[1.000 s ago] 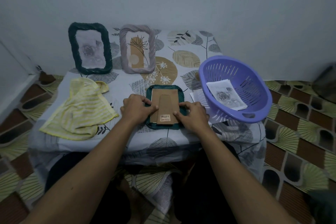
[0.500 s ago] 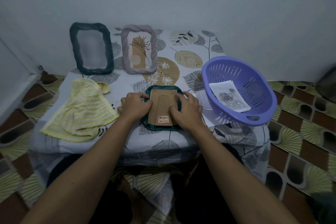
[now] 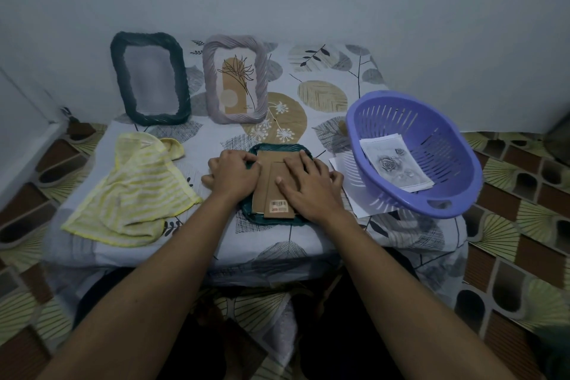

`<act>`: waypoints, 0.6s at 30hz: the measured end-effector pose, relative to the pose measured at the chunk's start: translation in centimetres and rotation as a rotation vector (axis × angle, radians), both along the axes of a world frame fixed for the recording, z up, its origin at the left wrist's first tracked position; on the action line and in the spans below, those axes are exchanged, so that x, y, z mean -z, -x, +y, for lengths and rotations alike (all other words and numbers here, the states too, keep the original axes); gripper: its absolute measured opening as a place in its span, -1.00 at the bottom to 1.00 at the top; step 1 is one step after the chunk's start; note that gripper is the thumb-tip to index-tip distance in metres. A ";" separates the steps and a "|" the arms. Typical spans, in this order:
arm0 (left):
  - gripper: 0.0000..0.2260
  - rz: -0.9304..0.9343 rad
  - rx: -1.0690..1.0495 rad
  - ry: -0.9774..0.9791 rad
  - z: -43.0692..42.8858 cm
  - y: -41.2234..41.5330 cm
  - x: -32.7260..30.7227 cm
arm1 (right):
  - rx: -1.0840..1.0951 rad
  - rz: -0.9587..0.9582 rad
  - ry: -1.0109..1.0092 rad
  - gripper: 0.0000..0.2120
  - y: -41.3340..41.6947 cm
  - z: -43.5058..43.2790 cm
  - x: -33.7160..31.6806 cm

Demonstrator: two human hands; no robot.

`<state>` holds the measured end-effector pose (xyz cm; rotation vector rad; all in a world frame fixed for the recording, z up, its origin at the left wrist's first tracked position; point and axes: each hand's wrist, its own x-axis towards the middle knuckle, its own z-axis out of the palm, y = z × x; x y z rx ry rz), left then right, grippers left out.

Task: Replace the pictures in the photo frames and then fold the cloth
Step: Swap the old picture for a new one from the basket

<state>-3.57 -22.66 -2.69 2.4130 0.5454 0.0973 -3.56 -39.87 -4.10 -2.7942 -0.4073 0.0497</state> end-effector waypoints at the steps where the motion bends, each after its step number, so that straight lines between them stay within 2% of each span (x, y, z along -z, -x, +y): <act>1: -0.82 -0.011 -0.005 -0.007 0.0 0.0 0.1 | -0.006 0.001 0.010 -0.44 -0.1 0.0 0.1; 12: -0.82 -0.103 0.093 -0.208 0.6 -0.1 0.1 | -0.007 0.002 0.044 -0.40 0.0 0.1 0.0; 18: -0.86 -0.108 0.049 -0.171 1.2 -1.3 0.0 | 0.002 -0.008 0.023 -0.42 -0.1 0.2 0.1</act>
